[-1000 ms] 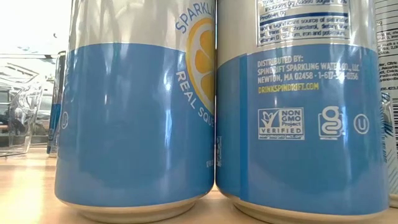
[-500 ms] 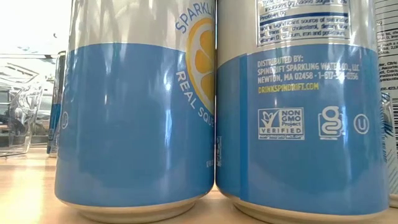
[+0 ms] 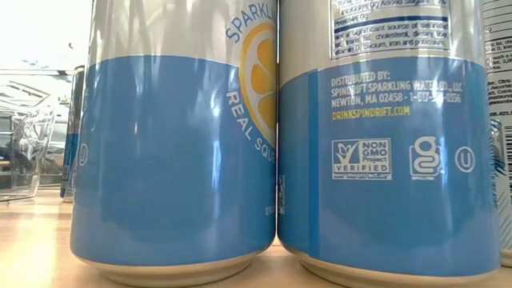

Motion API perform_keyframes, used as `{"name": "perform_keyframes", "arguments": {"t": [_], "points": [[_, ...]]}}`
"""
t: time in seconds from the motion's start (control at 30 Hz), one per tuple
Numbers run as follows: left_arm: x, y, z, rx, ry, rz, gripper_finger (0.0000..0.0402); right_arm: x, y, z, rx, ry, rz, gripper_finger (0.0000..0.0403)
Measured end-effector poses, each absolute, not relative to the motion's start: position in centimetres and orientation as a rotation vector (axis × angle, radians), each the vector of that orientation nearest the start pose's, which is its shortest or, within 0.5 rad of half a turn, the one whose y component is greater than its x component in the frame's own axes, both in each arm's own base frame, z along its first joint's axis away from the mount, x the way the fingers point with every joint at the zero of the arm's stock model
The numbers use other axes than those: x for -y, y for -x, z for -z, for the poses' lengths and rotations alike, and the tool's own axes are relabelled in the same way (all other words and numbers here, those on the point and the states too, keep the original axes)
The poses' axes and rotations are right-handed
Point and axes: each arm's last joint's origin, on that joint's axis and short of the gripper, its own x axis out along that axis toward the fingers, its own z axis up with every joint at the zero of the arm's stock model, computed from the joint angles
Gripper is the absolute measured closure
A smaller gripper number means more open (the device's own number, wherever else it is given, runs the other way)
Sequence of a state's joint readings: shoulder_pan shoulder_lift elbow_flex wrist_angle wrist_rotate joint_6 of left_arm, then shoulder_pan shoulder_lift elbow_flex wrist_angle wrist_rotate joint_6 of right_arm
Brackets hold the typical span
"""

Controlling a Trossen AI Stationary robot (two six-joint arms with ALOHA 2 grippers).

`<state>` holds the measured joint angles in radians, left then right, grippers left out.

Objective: Sort soda cans
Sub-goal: Move the bottom transparent bin to the center of the table

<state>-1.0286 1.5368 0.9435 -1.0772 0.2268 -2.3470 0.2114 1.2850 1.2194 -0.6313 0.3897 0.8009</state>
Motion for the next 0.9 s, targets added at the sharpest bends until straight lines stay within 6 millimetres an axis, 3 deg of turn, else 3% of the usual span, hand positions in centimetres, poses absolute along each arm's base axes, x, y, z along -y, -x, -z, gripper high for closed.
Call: {"name": "perform_keyframes", "arguments": {"t": [0.23, 0.5, 0.67, 0.9], "points": [[20.5, -11.6, -18.3, -1.528, 0.92, -1.154, 0.0387, -4.6, -26.5, -34.3, -0.515, -0.598, 0.416, 0.0303], [20.8, -11.8, -18.9, -1.554, 0.909, -1.11, 0.0391, -4.6, -26.5, -34.3, -0.515, -0.602, 0.417, 0.0303], [21.3, -12.0, -21.0, -1.57, 0.975, -1.069, 0.0392, -4.6, -26.5, -34.3, -0.523, -0.568, 0.405, 0.0303], [21.1, -11.8, -26.6, -1.607, 1.029, -1.026, 0.0394, -4.9, -26.5, -34.2, -0.585, -0.535, 0.289, 0.0303]]}}
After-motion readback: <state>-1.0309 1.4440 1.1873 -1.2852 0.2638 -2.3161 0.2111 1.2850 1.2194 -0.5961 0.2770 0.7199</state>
